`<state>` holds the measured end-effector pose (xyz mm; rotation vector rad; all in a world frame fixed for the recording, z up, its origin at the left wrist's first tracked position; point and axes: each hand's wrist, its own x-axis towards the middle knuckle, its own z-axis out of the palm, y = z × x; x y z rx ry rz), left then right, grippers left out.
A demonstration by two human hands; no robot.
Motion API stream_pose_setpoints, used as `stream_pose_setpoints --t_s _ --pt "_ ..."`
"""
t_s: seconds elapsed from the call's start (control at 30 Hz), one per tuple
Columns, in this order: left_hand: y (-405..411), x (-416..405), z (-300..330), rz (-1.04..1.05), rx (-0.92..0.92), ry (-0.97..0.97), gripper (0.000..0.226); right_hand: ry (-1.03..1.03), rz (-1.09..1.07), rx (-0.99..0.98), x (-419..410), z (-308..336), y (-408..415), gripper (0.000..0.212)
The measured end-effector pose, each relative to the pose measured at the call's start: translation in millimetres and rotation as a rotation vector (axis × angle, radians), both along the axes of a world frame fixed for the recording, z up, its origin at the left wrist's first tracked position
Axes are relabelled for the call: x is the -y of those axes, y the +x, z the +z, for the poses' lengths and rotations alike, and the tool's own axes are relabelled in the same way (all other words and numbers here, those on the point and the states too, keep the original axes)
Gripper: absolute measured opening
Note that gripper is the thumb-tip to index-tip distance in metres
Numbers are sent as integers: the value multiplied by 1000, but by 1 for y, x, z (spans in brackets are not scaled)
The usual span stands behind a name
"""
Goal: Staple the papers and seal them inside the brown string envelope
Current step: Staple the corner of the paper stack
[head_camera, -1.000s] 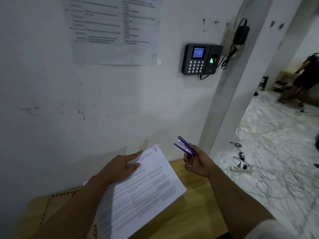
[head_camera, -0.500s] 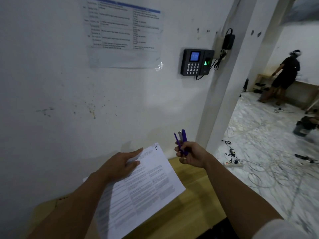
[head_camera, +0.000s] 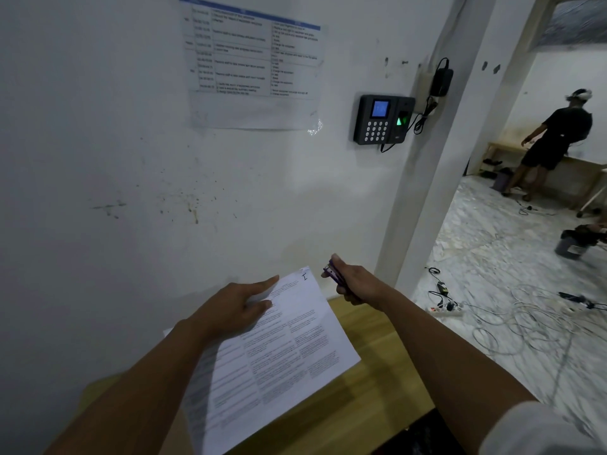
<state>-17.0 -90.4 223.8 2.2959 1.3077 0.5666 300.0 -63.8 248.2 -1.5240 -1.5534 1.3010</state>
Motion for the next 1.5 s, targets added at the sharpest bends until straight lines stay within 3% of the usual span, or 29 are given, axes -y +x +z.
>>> stream_pose_setpoints --t_s 0.3,0.5,0.67,0.87,1.03,1.2,1.37,1.5 --pt "5 5 6 -64 13 46 58 -18 113 -44 8 6 6 31" --pt "12 7 9 -82 -49 90 57 -1 55 -69 9 4 1 47" --pt "22 12 12 -103 -33 102 58 5 1 -100 11 -3 1 37" --pt "26 1 -2 -73 100 74 55 -33 -43 -420 7 -4 -4 33" --pt "40 -4 1 -10 182 161 55 -7 -114 -503 3 1 -12 33" --pt "48 -3 7 29 72 239 55 20 -123 -422 7 11 -13 29" --pt "44 -7 12 -40 11 258 57 145 -110 -141 12 25 -1 37" --pt "39 -12 16 -49 -28 297 56 140 -18 -10 13 31 16 30"
